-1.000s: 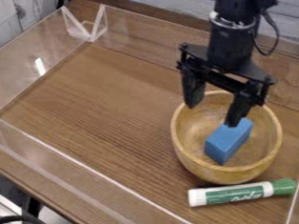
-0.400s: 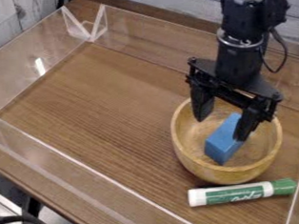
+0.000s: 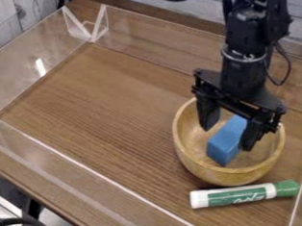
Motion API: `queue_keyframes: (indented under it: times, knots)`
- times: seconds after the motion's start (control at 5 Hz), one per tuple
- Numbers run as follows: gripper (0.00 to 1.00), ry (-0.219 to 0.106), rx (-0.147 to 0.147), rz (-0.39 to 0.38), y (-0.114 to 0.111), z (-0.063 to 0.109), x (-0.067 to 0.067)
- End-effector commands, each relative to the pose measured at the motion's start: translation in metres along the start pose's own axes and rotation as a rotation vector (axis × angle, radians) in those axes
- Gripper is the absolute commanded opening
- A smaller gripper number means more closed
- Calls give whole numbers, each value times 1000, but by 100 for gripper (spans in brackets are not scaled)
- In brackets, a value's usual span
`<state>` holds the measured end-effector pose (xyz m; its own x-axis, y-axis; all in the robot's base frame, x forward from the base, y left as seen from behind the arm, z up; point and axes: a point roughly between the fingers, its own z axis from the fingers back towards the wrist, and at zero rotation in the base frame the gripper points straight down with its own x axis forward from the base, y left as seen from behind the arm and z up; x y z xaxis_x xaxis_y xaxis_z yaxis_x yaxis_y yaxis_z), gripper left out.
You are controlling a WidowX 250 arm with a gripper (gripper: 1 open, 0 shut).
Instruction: Remove the blue block from inside the brown bowl and put it on the table
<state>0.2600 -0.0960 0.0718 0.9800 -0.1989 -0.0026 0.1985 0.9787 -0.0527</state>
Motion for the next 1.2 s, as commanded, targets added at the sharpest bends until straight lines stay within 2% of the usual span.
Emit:
queue_keyframes:
  times: [0.0, 0.4, 1.0]
  knots:
    - [100, -49, -14, -18, -3, 0, 4]
    - [100, -81, -28, -40, -4, -10, 7]
    - [100, -117, -26, -88, -5, -24, 12]
